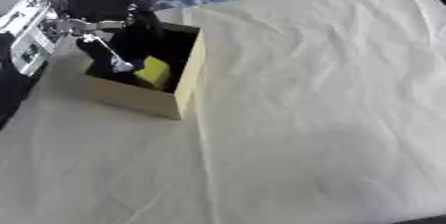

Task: Pick up objects on the table and place them in the box.

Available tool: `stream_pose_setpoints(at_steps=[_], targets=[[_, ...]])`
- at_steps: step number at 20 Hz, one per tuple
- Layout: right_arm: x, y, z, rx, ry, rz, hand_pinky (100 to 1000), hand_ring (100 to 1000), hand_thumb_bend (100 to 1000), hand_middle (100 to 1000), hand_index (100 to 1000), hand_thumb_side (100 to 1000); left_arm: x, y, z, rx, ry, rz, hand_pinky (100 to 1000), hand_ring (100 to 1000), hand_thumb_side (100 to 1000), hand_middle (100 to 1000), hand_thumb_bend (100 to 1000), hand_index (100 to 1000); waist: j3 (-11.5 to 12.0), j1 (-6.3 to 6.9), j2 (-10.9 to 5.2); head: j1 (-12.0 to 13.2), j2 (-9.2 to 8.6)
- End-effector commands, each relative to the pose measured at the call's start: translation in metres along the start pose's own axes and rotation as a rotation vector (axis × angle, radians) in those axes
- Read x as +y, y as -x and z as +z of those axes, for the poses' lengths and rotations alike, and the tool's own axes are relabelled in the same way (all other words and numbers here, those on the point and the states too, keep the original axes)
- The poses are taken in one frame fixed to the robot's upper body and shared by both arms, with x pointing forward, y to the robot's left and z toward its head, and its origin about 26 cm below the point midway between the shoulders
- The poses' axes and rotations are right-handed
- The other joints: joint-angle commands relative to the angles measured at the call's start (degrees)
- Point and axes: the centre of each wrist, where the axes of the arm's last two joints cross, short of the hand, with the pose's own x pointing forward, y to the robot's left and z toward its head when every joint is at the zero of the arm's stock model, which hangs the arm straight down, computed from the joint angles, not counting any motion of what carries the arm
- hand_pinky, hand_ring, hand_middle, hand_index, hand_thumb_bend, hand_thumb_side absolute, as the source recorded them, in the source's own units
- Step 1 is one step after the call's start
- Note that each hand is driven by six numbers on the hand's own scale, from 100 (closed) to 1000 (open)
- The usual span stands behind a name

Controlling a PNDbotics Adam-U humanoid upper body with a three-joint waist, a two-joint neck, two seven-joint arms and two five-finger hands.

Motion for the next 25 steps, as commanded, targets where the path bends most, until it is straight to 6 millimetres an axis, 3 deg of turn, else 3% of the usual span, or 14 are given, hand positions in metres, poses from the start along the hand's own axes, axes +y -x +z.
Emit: stream_pose_setpoints(at_steps=[1, 4, 7, 12, 19, 25], targets=[[-0.004, -0.004, -0.006, -0.027, -0.001, 0.009, 590, 656, 100, 529, 696, 913, 0.016, 0.005, 0.01, 0.008, -0.034, -0.017, 755, 837, 306, 812, 281, 859, 0.1, -0.43, -1.51, -0.2, 0.46], [-0.005, -0.004, -0.006, -0.025, -0.004, 0.014, 591, 657, 100, 529, 696, 910, 0.02, 0.004, 0.013, -0.002, -0.071, 0.012, 726, 814, 220, 786, 168, 839, 0.4, -0.52, -1.99, -0.4, 0.72], [-0.007, -0.004, -0.005, -0.023, -0.006, 0.022, 591, 657, 100, 530, 696, 909, 0.03, 0.003, 0.018, -0.029, -0.122, 0.06, 717, 807, 201, 782, 102, 837, 0.8, -0.6, -2.51, -0.8, 1.15], [-0.011, -0.003, -0.005, -0.024, -0.012, 0.043, 593, 659, 100, 532, 698, 902, 0.06, -0.005, 0.039, -0.093, -0.256, 0.135, 705, 799, 192, 776, 100, 835, 1.9, -0.67, -3.63, -1.7, 2.1], [-0.019, -0.001, -0.006, -0.04, -0.022, 0.084, 598, 663, 100, 537, 700, 890, 0.094, -0.024, 0.1, -0.162, -0.466, 0.249, 696, 794, 193, 773, 100, 836, 3.8, -0.74, -5.62, -3.4, 3.28], [-0.025, 0.0, -0.006, -0.051, -0.013, 0.118, 601, 666, 100, 540, 701, 882, 0.095, -0.056, 0.163, -0.162, -0.621, 0.311, 694, 793, 152, 772, 100, 834, 5.1, -0.74, -6.36, -4.7, 3.8]])
